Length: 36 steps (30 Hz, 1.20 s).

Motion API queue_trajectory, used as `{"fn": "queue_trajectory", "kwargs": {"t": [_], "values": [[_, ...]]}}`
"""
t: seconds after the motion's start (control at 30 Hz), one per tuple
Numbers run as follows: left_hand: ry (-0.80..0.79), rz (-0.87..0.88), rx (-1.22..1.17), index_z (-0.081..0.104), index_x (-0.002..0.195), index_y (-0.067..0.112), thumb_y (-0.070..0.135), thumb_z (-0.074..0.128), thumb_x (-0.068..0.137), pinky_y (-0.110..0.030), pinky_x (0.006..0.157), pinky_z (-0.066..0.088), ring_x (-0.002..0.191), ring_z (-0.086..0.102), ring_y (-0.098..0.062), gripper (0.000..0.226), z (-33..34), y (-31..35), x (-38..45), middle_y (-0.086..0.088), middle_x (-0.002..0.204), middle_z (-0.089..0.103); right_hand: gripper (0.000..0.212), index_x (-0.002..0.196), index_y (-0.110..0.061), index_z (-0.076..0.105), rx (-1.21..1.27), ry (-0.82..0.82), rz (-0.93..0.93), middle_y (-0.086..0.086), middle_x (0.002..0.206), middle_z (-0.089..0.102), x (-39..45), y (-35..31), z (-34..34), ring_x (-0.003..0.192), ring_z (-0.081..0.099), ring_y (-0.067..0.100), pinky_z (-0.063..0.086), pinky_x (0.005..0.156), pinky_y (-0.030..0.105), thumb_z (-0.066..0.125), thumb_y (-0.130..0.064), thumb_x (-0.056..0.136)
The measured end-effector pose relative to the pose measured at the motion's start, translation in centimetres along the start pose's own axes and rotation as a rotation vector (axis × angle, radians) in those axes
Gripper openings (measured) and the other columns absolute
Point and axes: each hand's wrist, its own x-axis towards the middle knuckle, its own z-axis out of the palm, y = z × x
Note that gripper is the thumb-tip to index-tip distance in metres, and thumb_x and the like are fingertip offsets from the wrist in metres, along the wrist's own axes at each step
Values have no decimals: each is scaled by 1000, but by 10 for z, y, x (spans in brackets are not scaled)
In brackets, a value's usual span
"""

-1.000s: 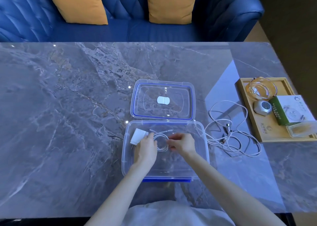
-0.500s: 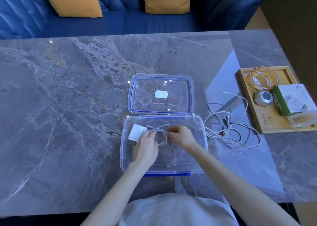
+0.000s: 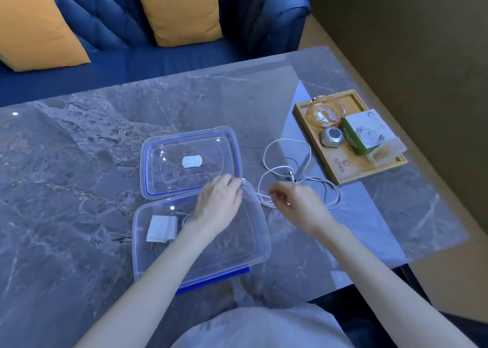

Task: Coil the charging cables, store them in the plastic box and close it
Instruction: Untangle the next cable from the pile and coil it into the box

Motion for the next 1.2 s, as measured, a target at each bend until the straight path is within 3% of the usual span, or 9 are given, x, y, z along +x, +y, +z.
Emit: {"fn": "queue_trajectory", "kwargs": {"t": [0.13,0.3,0.43,0.5,0.6,0.77,0.87,1.03,1.2], "values": [[3,214,98,68,92,7,13,72,70,-35,67,54,82,66,-30,23,13,27,25,-9,89,69,25,109,-7,61,-146,81,79,12,107,65,-9,46,-2,104,56,32,46,77,38,52,-16,87],[-40,353,234,68,87,12,22,73,65,-31,66,53,87,66,-25,25,35,47,44,-5,92,69,28,89,-6,66,-272,106,112,15,79,66,-14,88,12,76,63,38,53,66,43,71,-10,62],[-154,432,341,67,74,20,30,74,57,-23,60,48,78,64,-16,22,58,55,53,6,76,66,26,86,-9,65,-361,37,184,10,80,66,-16,106,29,80,62,34,48,66,39,71,-12,61],[-249,409,387,65,82,17,32,72,67,-26,70,47,87,62,-19,22,62,61,58,2,84,66,20,81,-11,64,-408,8,187,7,80,66,-16,113,36,81,61,32,47,67,36,70,-15,62],[-433,350,450,58,103,11,22,48,90,-34,89,36,109,53,-28,20,71,69,65,-7,110,62,15,74,-17,64,-476,1,164,0,74,65,-16,121,44,76,61,24,46,66,32,71,-21,62],[-500,321,487,57,99,9,8,48,88,-33,74,37,101,60,-31,14,79,72,70,-10,107,65,21,60,-26,63,-555,35,142,-8,55,57,-14,127,48,60,56,17,31,64,27,80,-21,50],[-487,290,442,56,98,9,6,48,88,-32,65,33,97,61,-32,13,80,70,70,-10,105,64,17,61,-24,66,-473,137,111,-6,53,55,-14,128,41,57,55,20,26,64,28,79,-15,55],[-493,213,327,56,96,8,5,46,89,-34,64,35,94,61,-35,12,79,68,69,-13,103,64,8,77,-15,71,-146,352,38,5,58,56,-10,124,18,60,56,30,42,61,29,63,-13,75],[-469,126,94,57,101,8,11,41,91,-37,70,43,92,59,-36,19,67,71,68,-14,102,65,16,95,-12,71,272,406,216,10,78,63,-4,109,-25,74,50,19,37,65,27,57,-17,88]]}}
